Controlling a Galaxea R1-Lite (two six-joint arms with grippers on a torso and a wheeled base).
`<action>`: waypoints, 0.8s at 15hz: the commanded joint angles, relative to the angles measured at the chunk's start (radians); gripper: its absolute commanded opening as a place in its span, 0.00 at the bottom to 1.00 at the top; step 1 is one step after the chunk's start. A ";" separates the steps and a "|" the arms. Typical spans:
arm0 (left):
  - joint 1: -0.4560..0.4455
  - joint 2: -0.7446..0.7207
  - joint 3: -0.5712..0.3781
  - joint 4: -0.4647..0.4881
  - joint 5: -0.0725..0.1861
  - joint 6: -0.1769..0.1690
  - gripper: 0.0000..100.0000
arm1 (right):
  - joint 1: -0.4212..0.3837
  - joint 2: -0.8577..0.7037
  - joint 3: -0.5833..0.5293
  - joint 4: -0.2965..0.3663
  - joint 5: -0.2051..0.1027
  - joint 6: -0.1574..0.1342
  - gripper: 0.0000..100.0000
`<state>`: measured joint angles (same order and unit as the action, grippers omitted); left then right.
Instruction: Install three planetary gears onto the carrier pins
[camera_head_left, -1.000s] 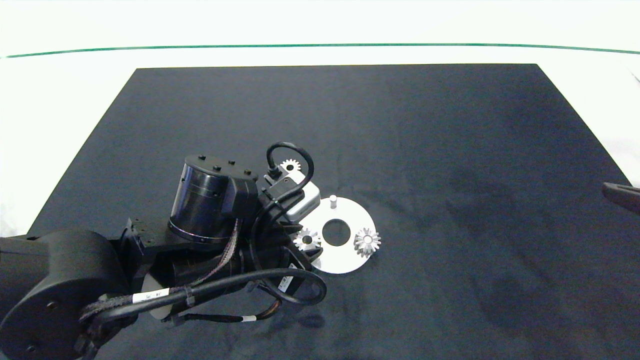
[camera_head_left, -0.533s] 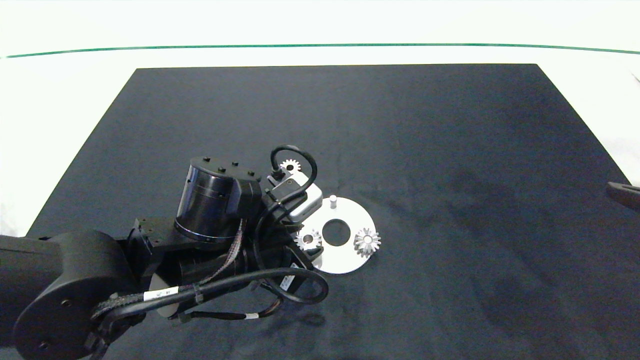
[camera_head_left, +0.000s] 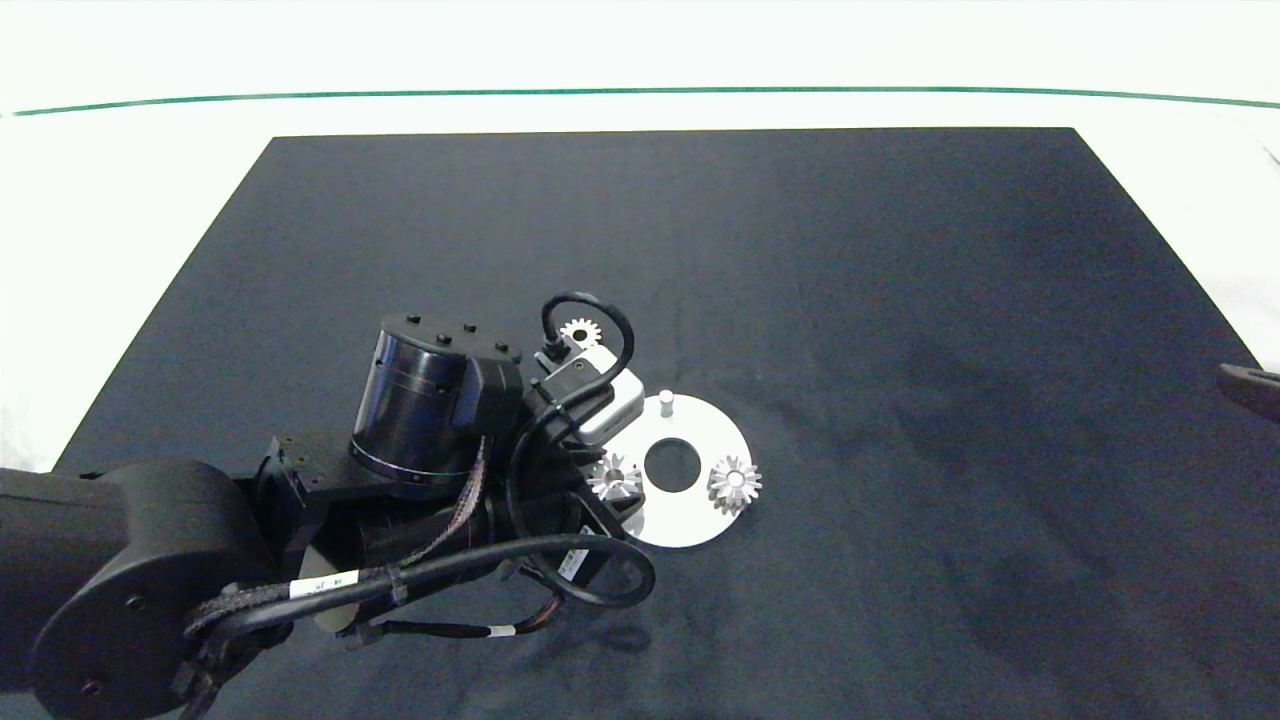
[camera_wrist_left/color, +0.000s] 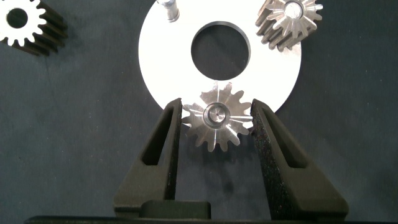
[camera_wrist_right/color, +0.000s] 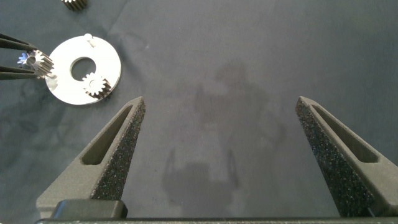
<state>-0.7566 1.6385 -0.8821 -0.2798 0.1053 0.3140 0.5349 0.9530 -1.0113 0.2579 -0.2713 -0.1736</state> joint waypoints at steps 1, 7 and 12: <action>0.000 0.000 0.000 -0.001 0.017 0.005 0.22 | 0.000 0.000 0.000 0.001 -0.002 -0.001 1.00; 0.006 -0.003 0.002 0.001 0.019 0.013 0.22 | 0.000 0.000 0.000 0.001 -0.002 -0.001 1.00; 0.006 -0.005 -0.005 0.001 0.025 0.025 0.22 | 0.000 0.000 0.000 0.001 -0.002 -0.001 1.00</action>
<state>-0.7515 1.6360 -0.8851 -0.2762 0.1289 0.3372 0.5349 0.9530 -1.0111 0.2579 -0.2709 -0.1732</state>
